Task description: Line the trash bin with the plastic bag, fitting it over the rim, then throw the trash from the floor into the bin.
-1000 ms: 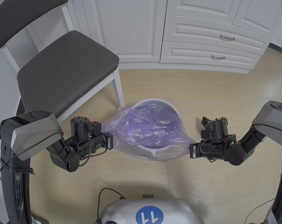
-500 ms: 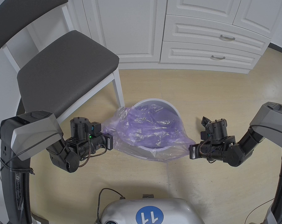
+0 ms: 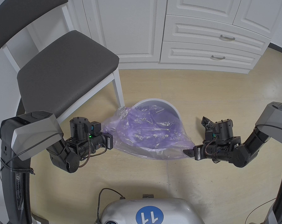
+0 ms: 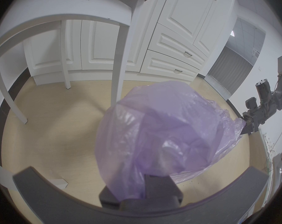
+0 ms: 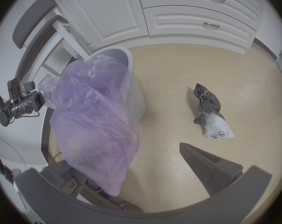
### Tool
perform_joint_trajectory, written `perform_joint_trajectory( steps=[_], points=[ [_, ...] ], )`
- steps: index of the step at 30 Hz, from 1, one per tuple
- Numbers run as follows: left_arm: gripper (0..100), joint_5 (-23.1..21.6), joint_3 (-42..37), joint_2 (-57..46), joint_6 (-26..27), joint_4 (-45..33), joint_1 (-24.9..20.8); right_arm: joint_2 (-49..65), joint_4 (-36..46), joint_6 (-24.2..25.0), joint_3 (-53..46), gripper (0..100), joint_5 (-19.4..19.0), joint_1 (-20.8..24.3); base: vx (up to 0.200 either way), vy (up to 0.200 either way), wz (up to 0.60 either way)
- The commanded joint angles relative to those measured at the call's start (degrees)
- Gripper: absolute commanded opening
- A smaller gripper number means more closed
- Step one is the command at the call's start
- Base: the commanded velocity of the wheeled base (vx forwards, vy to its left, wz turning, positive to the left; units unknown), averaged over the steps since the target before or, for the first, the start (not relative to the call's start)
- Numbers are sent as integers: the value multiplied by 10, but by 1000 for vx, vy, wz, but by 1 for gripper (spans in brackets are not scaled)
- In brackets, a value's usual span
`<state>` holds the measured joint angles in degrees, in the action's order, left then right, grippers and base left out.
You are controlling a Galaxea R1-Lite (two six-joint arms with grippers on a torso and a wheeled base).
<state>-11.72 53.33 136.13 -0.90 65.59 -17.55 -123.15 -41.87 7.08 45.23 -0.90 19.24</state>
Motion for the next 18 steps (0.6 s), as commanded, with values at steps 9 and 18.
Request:
perform_joint_trajectory(
  steps=[9,18],
  points=[
    [0,-1,-11,-2,-12,18,2,102,0,-20,-60,100,-171,-56,0,0,0],
    [100,-15,-20,-3,-14,42,8,135,0,-18,-68,100,-187,-56,0,0,0]
  ],
)
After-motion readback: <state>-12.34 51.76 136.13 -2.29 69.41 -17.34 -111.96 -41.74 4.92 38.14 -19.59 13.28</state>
